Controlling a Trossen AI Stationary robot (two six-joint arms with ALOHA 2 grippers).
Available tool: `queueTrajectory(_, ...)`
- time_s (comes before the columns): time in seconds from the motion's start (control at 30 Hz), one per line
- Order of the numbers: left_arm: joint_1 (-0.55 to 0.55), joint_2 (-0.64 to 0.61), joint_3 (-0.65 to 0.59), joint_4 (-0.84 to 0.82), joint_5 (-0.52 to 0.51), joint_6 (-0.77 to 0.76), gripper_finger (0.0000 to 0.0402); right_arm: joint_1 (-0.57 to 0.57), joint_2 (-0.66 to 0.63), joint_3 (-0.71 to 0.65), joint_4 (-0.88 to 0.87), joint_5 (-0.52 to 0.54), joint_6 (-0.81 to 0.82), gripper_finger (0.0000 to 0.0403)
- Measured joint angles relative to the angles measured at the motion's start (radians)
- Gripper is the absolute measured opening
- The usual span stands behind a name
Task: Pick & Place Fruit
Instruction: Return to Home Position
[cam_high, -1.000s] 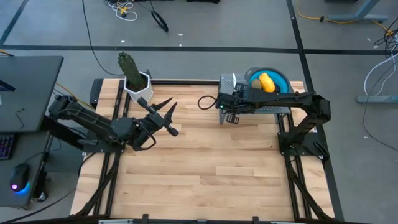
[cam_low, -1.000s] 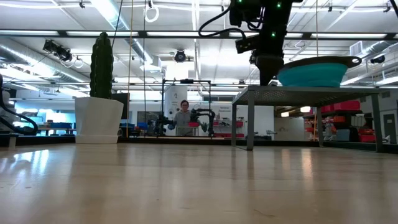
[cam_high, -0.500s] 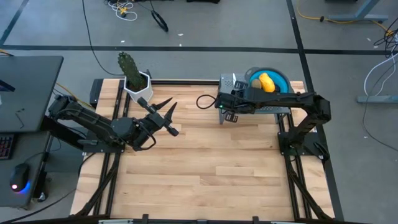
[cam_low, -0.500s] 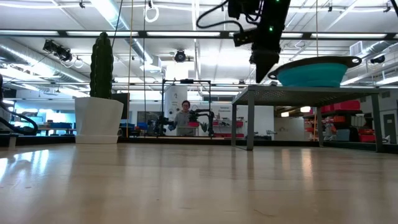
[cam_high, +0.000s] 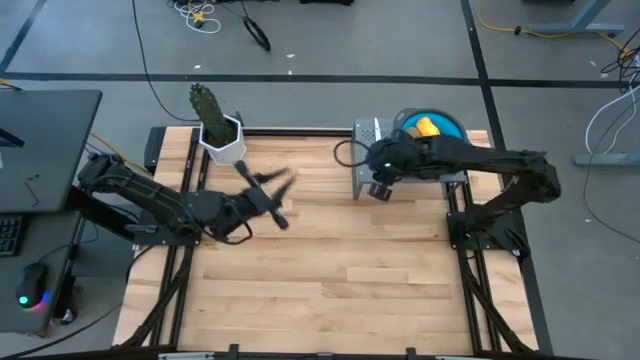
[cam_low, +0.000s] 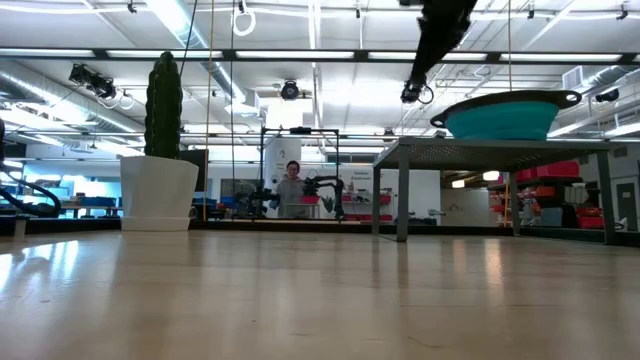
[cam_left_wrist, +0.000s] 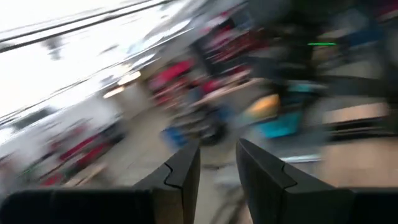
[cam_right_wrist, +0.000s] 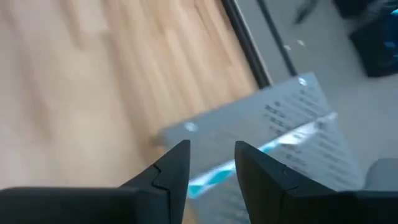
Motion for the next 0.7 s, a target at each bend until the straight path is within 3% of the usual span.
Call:
queueTrajectory(0.13, 0.051, 0.001, 0.000, -0.131, 0.373, -0.145, 0.0112, 0.038, -0.101, -0.062, 0.085, -0.059, 0.038, 0.0137)
queueTrajectory(0.3, 0.147, 0.001, 0.000, -0.191, 0.668, -0.268, 0.0112, 0.092, -0.256, -0.254, 0.256, -0.062, 0.061, 0.0137)
queueTrajectory(0.47, 0.345, 0.063, -0.047, -0.072, 1.231, -0.432, 0.0112, 0.130, -0.404, -0.478, 0.469, -0.103, 0.083, 0.0137)
queueTrajectory(0.53, 0.406, 0.094, -0.066, -0.037, 1.316, -0.512, 0.0112, 0.150, -0.456, -0.563, 0.568, -0.137, 0.081, 0.0137)
queueTrajectory(0.7, 0.470, 0.095, -0.100, 0.020, 1.313, -0.606, 0.0106, 0.207, -0.587, -0.743, 0.734, -0.134, 0.070, 0.0137)
